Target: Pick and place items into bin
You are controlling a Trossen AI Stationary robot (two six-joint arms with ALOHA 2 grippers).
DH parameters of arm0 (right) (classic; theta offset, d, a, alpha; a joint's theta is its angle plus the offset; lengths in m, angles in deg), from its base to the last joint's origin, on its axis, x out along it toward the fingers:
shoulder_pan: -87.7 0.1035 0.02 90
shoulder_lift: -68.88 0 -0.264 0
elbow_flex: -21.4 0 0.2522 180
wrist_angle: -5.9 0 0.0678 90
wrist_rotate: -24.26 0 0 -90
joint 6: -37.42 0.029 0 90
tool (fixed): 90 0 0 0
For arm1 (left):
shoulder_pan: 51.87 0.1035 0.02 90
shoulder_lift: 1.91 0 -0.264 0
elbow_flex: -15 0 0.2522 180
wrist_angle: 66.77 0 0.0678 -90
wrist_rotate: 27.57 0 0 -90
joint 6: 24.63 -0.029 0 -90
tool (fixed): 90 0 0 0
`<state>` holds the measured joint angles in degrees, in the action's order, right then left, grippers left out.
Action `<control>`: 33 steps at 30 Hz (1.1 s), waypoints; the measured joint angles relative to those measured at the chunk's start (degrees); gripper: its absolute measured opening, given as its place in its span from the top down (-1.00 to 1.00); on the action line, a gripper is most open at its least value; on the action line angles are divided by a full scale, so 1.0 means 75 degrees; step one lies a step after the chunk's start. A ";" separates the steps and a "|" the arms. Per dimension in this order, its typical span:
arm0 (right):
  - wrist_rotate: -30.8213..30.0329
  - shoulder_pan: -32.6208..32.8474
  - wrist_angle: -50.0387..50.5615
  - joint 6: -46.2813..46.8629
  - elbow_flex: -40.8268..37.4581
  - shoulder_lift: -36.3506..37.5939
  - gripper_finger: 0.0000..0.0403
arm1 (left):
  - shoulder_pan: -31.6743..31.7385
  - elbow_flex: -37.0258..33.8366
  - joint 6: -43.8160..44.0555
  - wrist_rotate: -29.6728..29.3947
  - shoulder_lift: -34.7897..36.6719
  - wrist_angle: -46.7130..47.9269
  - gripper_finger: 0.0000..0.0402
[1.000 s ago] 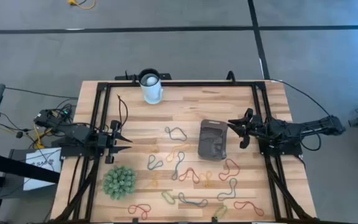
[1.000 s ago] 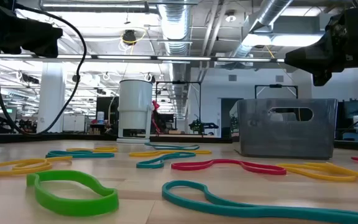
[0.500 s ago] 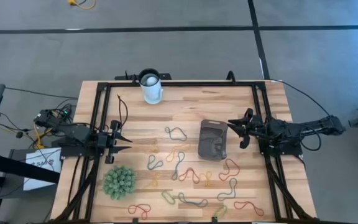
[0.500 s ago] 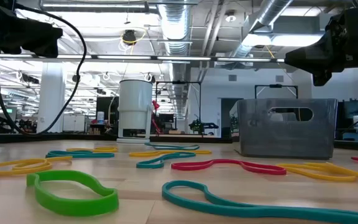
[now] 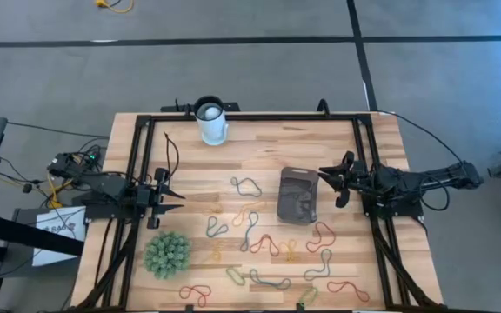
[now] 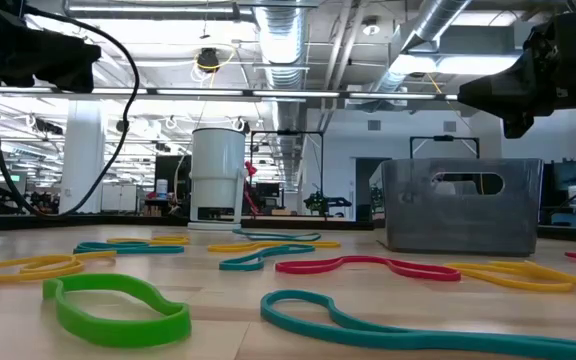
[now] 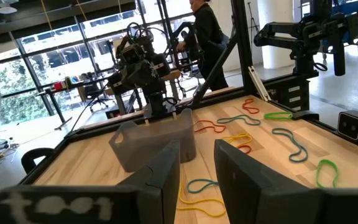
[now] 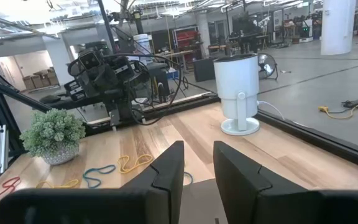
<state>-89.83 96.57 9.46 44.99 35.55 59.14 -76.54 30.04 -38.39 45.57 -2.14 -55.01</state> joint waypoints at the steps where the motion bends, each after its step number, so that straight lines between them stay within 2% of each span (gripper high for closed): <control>1: 0.0000 -0.0001 -0.0003 0.0000 0.0000 0.0000 0.59 | 0.0003 0.0000 0.0000 0.0003 0.0000 -0.0003 0.55; 22: 0.0002 -0.0003 -0.0002 0.0000 0.0000 0.0000 0.59 | 0.0003 0.0000 0.0000 0.0000 -0.0003 0.0000 0.55; 23: 0.0000 -0.0003 -0.0002 0.0000 0.0000 0.0000 0.59 | 0.0000 0.0000 -0.0135 -0.0126 -0.0004 0.0019 0.55; 26: 0.0000 -0.0003 0.0000 0.0000 0.0000 0.0000 0.59 | 0.0022 0.0000 -0.2146 -0.1690 -0.0289 -0.0077 0.55; 28: 0.0000 -0.0003 -0.0003 0.0000 0.0000 0.0000 0.59 | 0.0020 0.0000 -0.3074 -0.2522 -0.0344 -0.0118 0.55; 30: 0.0000 -0.0003 0.0000 0.0000 0.0000 0.0000 0.59 | 0.0020 0.0000 -0.3546 -0.3135 -0.0337 -0.0107 0.55; 33: 0.0000 -0.0003 0.0003 0.0000 0.0000 0.0000 0.59 | 0.0020 0.0000 -0.3704 -0.3512 -0.0350 -0.0102 0.55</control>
<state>-89.83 96.54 9.48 44.99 35.55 59.14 -76.38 30.04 -66.17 19.23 -4.76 -55.78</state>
